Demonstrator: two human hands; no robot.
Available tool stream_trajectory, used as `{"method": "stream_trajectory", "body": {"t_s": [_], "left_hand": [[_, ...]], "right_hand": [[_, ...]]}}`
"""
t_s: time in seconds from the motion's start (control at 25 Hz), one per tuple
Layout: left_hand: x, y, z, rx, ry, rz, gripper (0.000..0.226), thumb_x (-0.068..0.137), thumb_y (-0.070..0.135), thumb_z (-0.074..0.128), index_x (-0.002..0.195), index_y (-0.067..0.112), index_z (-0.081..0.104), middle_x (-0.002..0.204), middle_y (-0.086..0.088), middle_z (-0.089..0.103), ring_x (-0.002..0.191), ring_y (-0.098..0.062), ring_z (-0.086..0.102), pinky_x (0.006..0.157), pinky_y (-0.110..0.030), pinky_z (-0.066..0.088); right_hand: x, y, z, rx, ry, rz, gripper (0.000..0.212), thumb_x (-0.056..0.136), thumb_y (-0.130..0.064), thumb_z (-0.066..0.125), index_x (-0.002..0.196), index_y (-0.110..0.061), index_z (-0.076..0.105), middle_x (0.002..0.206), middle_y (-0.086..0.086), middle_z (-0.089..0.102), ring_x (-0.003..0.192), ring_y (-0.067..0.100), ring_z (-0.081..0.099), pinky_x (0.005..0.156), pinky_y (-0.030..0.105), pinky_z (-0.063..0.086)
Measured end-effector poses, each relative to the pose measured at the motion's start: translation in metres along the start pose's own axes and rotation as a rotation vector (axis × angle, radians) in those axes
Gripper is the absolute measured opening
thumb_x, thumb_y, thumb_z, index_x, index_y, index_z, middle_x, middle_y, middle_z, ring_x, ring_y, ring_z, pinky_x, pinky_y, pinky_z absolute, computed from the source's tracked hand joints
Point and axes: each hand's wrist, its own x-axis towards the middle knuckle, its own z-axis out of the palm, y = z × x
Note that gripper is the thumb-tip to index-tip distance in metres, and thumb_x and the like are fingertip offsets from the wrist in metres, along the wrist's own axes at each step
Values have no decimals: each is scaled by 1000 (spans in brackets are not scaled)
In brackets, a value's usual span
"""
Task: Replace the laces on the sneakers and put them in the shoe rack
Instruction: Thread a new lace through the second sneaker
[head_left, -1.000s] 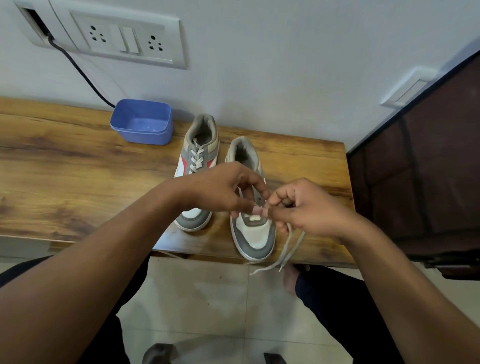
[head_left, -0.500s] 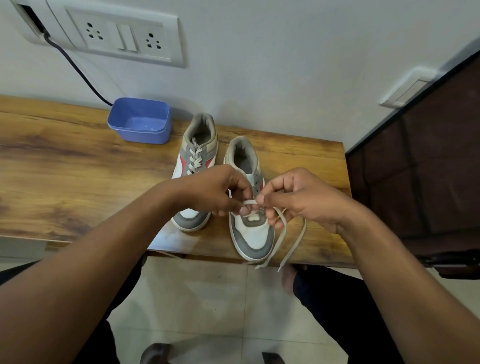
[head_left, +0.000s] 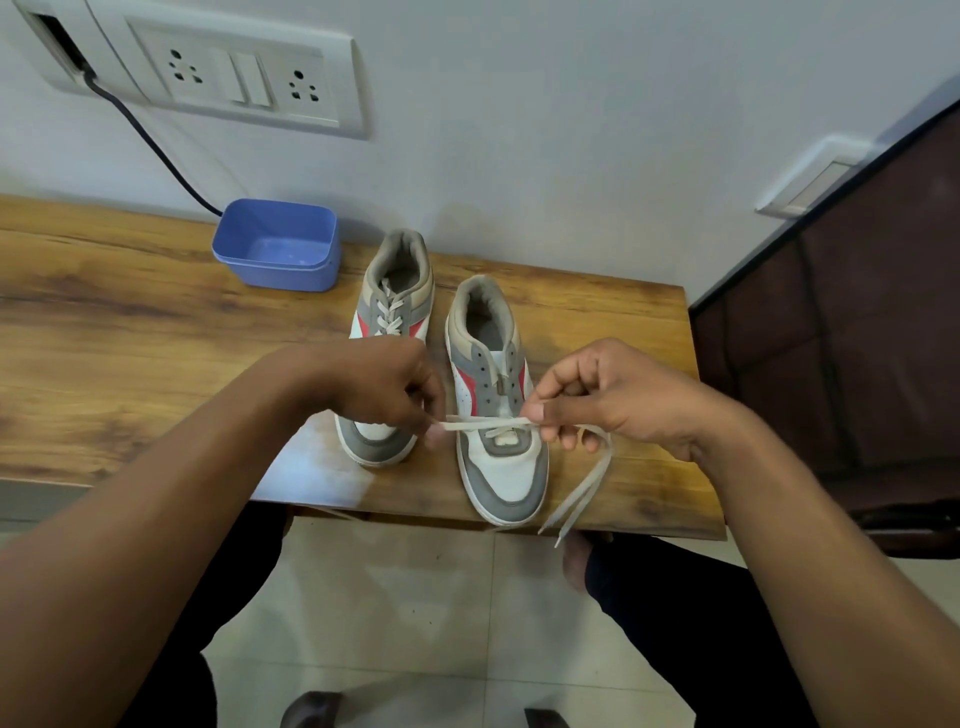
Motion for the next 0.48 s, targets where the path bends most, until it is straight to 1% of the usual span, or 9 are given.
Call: {"method": "stream_trajectory", "body": {"t_s": [0.04,0.08,0.12,0.16,0.2,0.28,0.4,0.44,0.48], "left_hand": [[-2,-2,0,12,5,-39,11,87,38,78,93,29,80,72,9,71,68,-13,60,72,-39,54],[-3,0,4,-39,32,-30,13,86,36,79,96,28,79,64,13,67,61,-8,56,65,-29,50],[-1,5,8,-130,65,19,14,87,34,79,98,26,78,59,13,63,56,-5,52,61,-21,44],[0,13,13,-222,89,79,14,88,32,79,99,23,78,57,10,61,54,-5,48,59,-19,40],[2,17,16,-269,98,124,12,89,30,78,97,21,78,57,5,61,54,-6,47,59,-19,39],[1,16,10,-208,72,123,7,90,27,78,91,21,80,61,-1,64,55,-6,47,60,-19,40],[-10,5,-2,-127,-10,-27,5,90,27,77,91,24,81,62,12,66,59,1,54,60,-12,40],[-10,5,1,-153,-5,-30,6,89,28,77,93,23,80,61,13,65,58,1,53,59,-12,40],[-9,9,5,-199,21,13,8,89,29,78,94,23,80,61,9,64,58,-3,53,59,-15,40]], "right_hand": [[-2,1,-3,-14,3,-1,10,95,-12,76,98,-3,78,79,9,76,64,12,65,53,20,51],[-2,1,-1,-19,6,-8,9,95,-11,76,98,-3,78,79,9,77,64,11,65,53,21,51],[0,0,4,-14,7,-26,9,95,-10,76,98,-3,78,80,10,77,64,11,65,53,21,52],[2,-2,10,-3,7,-52,9,95,-10,76,99,-2,78,81,11,78,64,11,66,54,21,52],[6,-2,14,9,12,-73,11,95,-10,76,100,-1,77,83,12,78,65,11,66,54,22,52],[7,-3,10,7,14,-84,11,94,-10,76,101,0,77,85,13,79,66,12,66,55,22,52],[1,2,-4,-33,-13,-55,7,93,-8,77,99,-4,78,85,11,79,68,12,65,56,22,52],[1,2,-2,-34,-19,-50,7,93,-8,77,99,-4,79,85,10,79,68,12,65,57,23,52],[2,1,4,-25,-21,-60,8,93,-8,78,100,-4,78,84,9,79,68,12,65,57,24,53]]}}
